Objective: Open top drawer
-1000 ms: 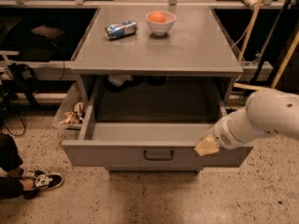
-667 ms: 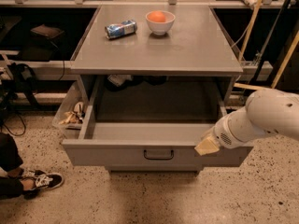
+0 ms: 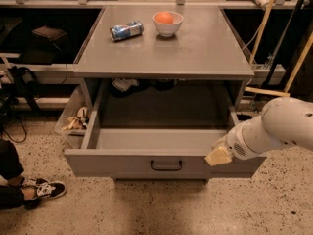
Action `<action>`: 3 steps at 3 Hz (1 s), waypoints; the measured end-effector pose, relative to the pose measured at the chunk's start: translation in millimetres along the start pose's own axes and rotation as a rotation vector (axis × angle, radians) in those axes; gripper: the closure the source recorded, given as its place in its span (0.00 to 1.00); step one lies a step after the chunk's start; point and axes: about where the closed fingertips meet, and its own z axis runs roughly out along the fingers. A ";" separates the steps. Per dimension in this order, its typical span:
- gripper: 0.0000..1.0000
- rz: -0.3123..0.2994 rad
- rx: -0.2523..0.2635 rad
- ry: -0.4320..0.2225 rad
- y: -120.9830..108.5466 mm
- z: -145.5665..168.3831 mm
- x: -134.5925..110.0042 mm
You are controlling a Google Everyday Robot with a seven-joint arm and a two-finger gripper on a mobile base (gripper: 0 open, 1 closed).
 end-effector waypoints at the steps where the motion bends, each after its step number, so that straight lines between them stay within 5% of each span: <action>1: 1.00 0.007 0.003 -0.008 3.0 -2.4 8.0; 3: 1.00 -0.006 0.011 -0.031 14.1 -7.9 3.4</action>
Offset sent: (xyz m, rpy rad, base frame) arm -0.3843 -0.2644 -0.0750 0.2774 -0.2212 -0.3455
